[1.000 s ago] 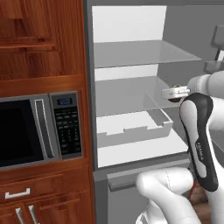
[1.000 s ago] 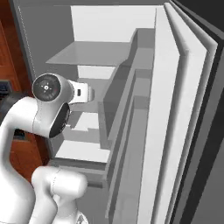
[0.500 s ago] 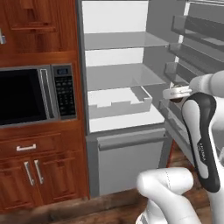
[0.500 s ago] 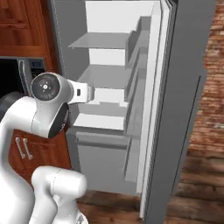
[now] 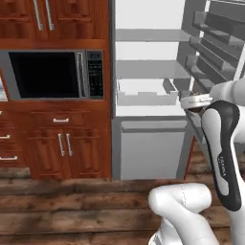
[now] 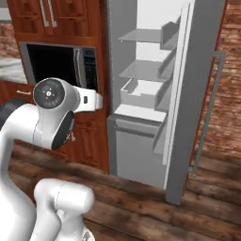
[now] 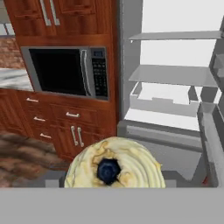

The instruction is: Take the cupcakes from the fridge and place them on the empty tray on the dining counter.

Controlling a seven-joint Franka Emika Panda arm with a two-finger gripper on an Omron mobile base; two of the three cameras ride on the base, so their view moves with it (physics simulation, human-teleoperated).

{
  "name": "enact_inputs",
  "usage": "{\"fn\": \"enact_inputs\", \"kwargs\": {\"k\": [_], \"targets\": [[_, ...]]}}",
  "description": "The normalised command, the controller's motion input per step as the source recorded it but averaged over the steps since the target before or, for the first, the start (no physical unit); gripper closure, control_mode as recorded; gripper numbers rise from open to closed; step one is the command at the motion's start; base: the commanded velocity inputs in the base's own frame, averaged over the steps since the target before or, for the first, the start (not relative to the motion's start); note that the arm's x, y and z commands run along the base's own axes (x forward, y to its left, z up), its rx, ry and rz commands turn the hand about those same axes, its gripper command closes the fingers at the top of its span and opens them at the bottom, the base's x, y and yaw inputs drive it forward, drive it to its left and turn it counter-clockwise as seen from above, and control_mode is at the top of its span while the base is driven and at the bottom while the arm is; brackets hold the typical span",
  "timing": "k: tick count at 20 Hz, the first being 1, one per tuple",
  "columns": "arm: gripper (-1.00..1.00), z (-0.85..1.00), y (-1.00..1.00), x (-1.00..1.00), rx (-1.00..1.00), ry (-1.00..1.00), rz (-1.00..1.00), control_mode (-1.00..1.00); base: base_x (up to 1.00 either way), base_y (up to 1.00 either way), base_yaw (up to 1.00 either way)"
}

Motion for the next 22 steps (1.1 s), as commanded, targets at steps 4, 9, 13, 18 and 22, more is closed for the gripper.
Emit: {"fn": "enact_inputs", "kwargs": {"k": [4, 9, 13, 18, 22], "targets": [[1.00, 0.00, 0.00, 0.00, 0.00, 0.00, 0.00, 1.00, -0.85, -0.49, 0.59], [1.00, 0.00, 0.00, 0.00, 0.00, 0.00, 0.00, 1.00, -0.90, -0.39, 0.69], [1.00, 0.00, 0.00, 0.00, 0.00, 0.00, 0.00, 1.00, -0.83, -0.08, 0.69], [1.00, 0.00, 0.00, 0.00, 0.00, 0.00, 0.00, 1.00, -0.50, 0.42, 0.56], [1.00, 0.00, 0.00, 0.00, 0.00, 0.00, 0.00, 1.00, -0.30, 1.00, 0.43]]}}
